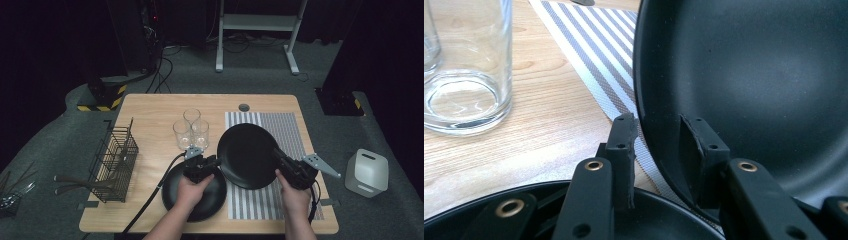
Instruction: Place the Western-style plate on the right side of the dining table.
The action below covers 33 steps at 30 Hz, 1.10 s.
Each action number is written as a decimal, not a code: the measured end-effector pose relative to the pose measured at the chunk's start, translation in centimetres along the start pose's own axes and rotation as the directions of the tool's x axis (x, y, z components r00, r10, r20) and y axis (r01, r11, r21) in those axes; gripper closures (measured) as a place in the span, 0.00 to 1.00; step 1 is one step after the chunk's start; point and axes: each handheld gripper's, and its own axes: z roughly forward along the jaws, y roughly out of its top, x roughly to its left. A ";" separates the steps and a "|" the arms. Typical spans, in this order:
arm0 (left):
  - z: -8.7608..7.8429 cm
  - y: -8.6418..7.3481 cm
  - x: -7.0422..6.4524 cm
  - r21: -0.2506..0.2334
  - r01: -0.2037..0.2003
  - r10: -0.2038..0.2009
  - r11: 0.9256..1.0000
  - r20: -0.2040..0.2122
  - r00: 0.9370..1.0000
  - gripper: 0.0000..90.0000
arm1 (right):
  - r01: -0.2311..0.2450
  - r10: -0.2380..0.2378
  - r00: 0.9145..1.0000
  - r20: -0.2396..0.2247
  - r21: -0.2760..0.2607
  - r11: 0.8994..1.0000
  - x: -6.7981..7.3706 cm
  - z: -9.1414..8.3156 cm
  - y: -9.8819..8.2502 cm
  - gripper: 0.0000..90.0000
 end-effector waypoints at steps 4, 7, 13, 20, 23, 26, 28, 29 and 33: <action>-0.6 0.0 0.1 -0.015 0.001 -0.001 1.000 -0.002 1.000 0.75 | -0.001 0.001 1.000 0.010 -0.006 1.000 -0.3 -0.1 0.1 0.92; -1.1 0.0 0.2 -0.029 -0.011 0.011 1.000 -0.012 1.000 0.75 | 0.004 -0.004 1.000 0.023 -0.011 1.000 -0.5 -0.1 0.3 0.92; -2.0 0.0 -0.1 -0.058 -0.031 0.031 0.998 -0.002 1.000 0.75 | 0.016 -0.015 0.998 0.055 -0.008 1.000 -1.0 0.1 0.4 0.92; -3.3 -0.1 -0.5 -0.081 -0.109 0.107 0.991 -0.027 0.994 0.75 | 0.019 -0.019 0.996 0.093 0.002 1.000 -1.8 0.7 0.5 0.92; -3.7 -0.3 -0.2 -0.081 -0.120 0.117 0.990 -0.041 0.992 0.75 | 0.021 -0.021 0.994 0.107 0.004 1.000 -2.0 0.9 0.6 0.92; -4.3 -0.5 0.1 -0.088 -0.124 0.120 0.988 -0.053 0.991 0.75 | 0.022 -0.022 0.993 0.116 0.008 1.000 -2.1 1.1 0.8 0.92; -4.9 -0.6 0.2 -0.094 -0.132 0.126 0.987 -0.061 0.990 0.75 | 0.024 -0.025 0.992 0.122 0.010 1.000 -2.1 1.2 0.8 0.92; -5.3 -0.6 0.3 -0.099 -0.137 0.131 0.986 -0.063 0.989 0.75 | 0.026 -0.027 0.992 0.125 0.011 1.000 -2.1 1.3 0.9 0.92; -7.3 -0.7 0.7 -0.122 -0.164 0.155 0.979 -0.085 0.984 0.75 | 0.026 -0.028 0.991 0.129 0.016 1.000 -2.1 1.4 1.0 0.92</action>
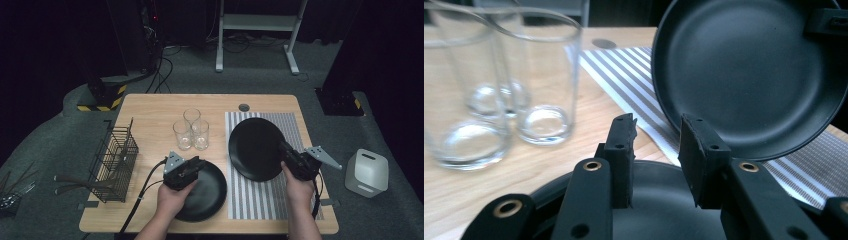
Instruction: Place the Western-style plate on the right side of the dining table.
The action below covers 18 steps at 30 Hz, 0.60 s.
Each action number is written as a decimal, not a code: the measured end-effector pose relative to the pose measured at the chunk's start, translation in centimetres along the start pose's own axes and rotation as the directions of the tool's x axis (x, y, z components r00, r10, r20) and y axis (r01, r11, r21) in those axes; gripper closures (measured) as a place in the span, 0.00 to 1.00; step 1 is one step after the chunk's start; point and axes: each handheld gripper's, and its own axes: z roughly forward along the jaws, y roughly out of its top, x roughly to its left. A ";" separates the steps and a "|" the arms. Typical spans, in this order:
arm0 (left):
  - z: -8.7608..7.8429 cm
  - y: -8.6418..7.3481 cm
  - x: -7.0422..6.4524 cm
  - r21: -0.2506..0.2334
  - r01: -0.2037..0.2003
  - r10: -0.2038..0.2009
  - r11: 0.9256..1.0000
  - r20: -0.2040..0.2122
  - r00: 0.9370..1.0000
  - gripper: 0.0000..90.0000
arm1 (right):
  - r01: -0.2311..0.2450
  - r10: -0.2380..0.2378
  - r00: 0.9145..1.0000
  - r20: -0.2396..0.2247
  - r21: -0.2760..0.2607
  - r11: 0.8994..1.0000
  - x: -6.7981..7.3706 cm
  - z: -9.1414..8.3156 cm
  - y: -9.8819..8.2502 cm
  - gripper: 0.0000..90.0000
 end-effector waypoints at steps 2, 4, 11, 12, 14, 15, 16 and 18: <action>-1.1 -0.1 0.5 -0.010 -0.010 0.009 1.000 -0.016 1.000 0.74 | -0.002 0.002 1.000 0.004 0.002 1.000 0.0 0.1 0.1 0.92; -1.9 -0.3 0.9 -0.019 -0.013 0.012 1.000 -0.030 0.999 0.74 | -0.002 0.002 1.000 0.011 0.002 1.000 0.0 0.1 0.2 0.92; -4.7 -1.2 2.5 -0.047 -0.005 0.002 0.999 -0.060 0.998 0.74 | 0.004 -0.005 0.999 0.036 0.017 1.000 -0.1 0.5 0.6 0.92; -4.9 -1.3 2.6 -0.048 -0.005 0.002 0.999 -0.059 0.998 0.74 | 0.005 -0.006 0.999 0.039 0.017 1.000 -0.1 0.6 0.7 0.92; -5.4 -1.6 2.8 -0.043 -0.028 0.025 0.999 -0.064 0.998 0.74 | 0.003 -0.004 0.999 0.044 0.021 1.000 -0.1 0.7 0.7 0.92; -5.6 -1.7 2.8 -0.044 -0.036 0.033 0.998 -0.068 0.997 0.73 | 0.001 -0.002 0.999 0.049 0.025 1.000 -0.2 0.8 0.7 0.92; -5.8 -1.8 2.8 -0.042 -0.047 0.043 0.998 -0.072 0.996 0.73 | 0.002 -0.004 0.999 0.050 0.027 1.000 -0.2 0.9 0.7 0.92; -6.3 -2.1 3.0 -0.041 -0.060 0.057 0.997 -0.080 0.995 0.73 | 0.005 -0.007 0.998 0.056 0.029 1.000 -0.2 1.0 0.8 0.92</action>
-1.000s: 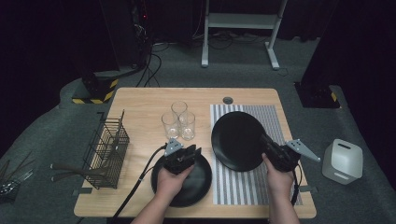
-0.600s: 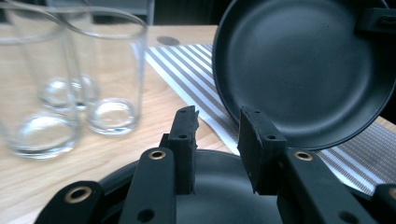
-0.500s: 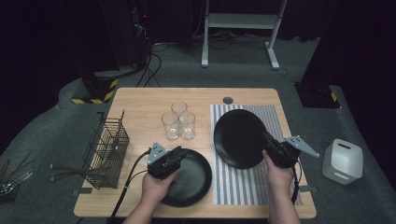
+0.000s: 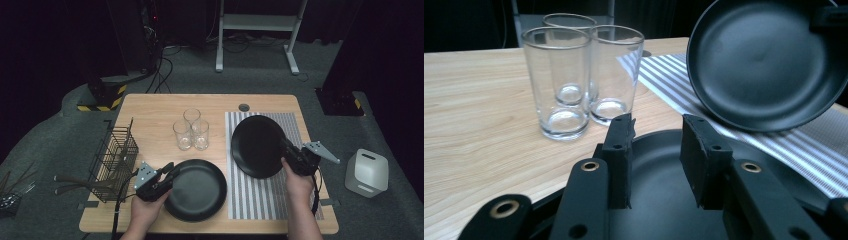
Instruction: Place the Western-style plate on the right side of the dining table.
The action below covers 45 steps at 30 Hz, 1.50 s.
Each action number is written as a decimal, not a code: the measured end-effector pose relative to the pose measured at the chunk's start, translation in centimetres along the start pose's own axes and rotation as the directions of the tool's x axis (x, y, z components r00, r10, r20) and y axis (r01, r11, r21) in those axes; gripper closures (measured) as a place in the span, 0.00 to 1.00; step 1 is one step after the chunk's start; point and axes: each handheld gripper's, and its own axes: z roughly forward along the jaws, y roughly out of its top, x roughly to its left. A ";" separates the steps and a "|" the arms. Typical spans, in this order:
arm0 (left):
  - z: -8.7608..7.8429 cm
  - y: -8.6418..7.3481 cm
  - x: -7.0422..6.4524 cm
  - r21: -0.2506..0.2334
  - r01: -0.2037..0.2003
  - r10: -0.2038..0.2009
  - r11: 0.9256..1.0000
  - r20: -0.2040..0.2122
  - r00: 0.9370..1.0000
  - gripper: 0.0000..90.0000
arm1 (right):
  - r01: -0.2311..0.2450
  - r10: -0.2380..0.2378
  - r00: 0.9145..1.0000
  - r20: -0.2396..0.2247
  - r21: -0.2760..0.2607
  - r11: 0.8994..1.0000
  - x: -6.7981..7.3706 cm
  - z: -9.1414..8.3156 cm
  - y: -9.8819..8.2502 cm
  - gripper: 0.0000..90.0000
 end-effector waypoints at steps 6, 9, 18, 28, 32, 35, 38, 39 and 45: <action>-1.3 -1.2 1.1 -0.013 0.026 -0.026 1.000 -0.009 1.000 0.73 | 0.002 -0.003 1.000 0.018 0.011 1.000 0.2 0.2 0.2 0.92; -1.7 -1.7 1.4 -0.016 0.031 -0.032 0.999 -0.010 0.999 0.73 | 0.004 -0.004 1.000 0.023 0.014 1.000 0.3 0.2 0.2 0.92; -2.2 -2.6 2.1 -0.026 0.045 -0.045 0.999 0.004 0.999 0.72 | 0.008 -0.009 0.999 0.043 0.029 1.000 0.8 0.0 0.3 0.91; -2.2 -2.7 2.4 -0.026 0.053 -0.053 0.998 0.006 0.999 0.72 | 0.004 -0.006 0.998 0.057 0.042 0.999 1.0 -0.3 -0.1 0.92; -2.0 -2.8 2.4 -0.025 0.072 -0.072 0.997 0.015 0.997 0.72 | 0.004 -0.008 0.997 0.071 0.050 0.999 0.9 -0.1 -0.1 0.92; -2.0 -2.8 2.4 -0.023 0.064 -0.063 0.998 0.020 0.998 0.72 | 0.008 -0.013 0.997 0.082 0.059 0.998 0.7 0.0 -0.1 0.93; -1.9 -2.8 2.3 -0.024 0.065 -0.064 0.998 0.023 0.998 0.72 | 0.000 -0.006 0.996 0.085 0.067 0.998 0.4 0.2 -0.1 0.93; -1.9 -2.8 2.3 -0.024 0.065 -0.064 0.998 0.024 0.998 0.72 | -0.002 -0.004 0.997 0.083 0.069 0.998 0.3 0.3 -0.1 0.93; -1.9 -3.0 2.4 -0.025 0.072 -0.071 0.997 0.028 0.997 0.72 | -0.008 0.000 0.996 0.089 0.083 0.997 -0.1 0.5 -0.1 0.93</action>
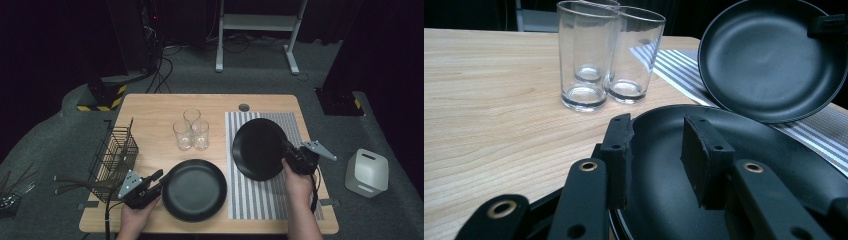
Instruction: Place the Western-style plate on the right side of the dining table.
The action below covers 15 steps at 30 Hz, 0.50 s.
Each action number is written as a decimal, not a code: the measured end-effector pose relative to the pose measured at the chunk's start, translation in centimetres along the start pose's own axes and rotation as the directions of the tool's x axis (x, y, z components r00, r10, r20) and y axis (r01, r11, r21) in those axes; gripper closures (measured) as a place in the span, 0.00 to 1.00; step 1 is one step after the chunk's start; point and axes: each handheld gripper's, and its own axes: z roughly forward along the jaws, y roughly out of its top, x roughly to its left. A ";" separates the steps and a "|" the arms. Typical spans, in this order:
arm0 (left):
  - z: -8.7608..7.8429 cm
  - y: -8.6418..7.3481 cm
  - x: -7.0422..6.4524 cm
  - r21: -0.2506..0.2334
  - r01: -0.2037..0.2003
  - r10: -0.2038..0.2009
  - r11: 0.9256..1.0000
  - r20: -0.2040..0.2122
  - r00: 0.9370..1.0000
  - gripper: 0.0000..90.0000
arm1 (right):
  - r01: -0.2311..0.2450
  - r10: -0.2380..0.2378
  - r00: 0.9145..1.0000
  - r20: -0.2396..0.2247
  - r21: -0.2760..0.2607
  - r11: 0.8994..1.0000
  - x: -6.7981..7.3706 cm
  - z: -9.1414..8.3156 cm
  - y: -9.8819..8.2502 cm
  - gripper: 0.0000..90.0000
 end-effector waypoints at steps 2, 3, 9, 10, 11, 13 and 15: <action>0.0 0.0 0.0 0.000 0.001 -0.001 1.000 0.000 1.000 0.72 | -0.005 0.005 1.000 0.002 0.007 1.000 -0.3 0.1 -0.1 0.93; 0.0 0.0 0.1 0.002 0.000 0.000 1.000 0.000 1.000 0.72 | -0.008 0.008 1.000 0.001 0.010 1.000 -0.4 0.1 -0.1 0.93; -0.1 0.0 0.0 -0.003 0.004 -0.004 1.000 0.004 1.000 0.72 | -0.032 0.032 0.999 -0.008 0.038 0.999 -1.3 0.3 -0.2 0.92; 0.0 0.1 -0.1 -0.006 0.006 -0.006 1.000 0.005 1.000 0.72 | -0.033 0.033 0.999 -0.009 0.041 0.999 -1.5 0.3 -0.2 0.92; 0.0 0.1 -0.1 -0.006 0.006 -0.005 1.000 0.005 1.000 0.72 | -0.033 0.034 0.999 -0.010 0.046 0.998 -1.6 0.3 -0.2 0.92; 0.0 0.0 -0.1 -0.005 0.005 -0.005 1.000 0.006 1.000 0.72 | -0.035 0.036 0.999 -0.011 0.053 0.998 -1.8 0.4 -0.2 0.92; 0.0 0.0 0.0 -0.003 0.005 -0.004 1.000 0.007 1.000 0.72 | -0.041 0.042 0.999 -0.013 0.063 0.997 -2.0 0.5 -0.2 0.92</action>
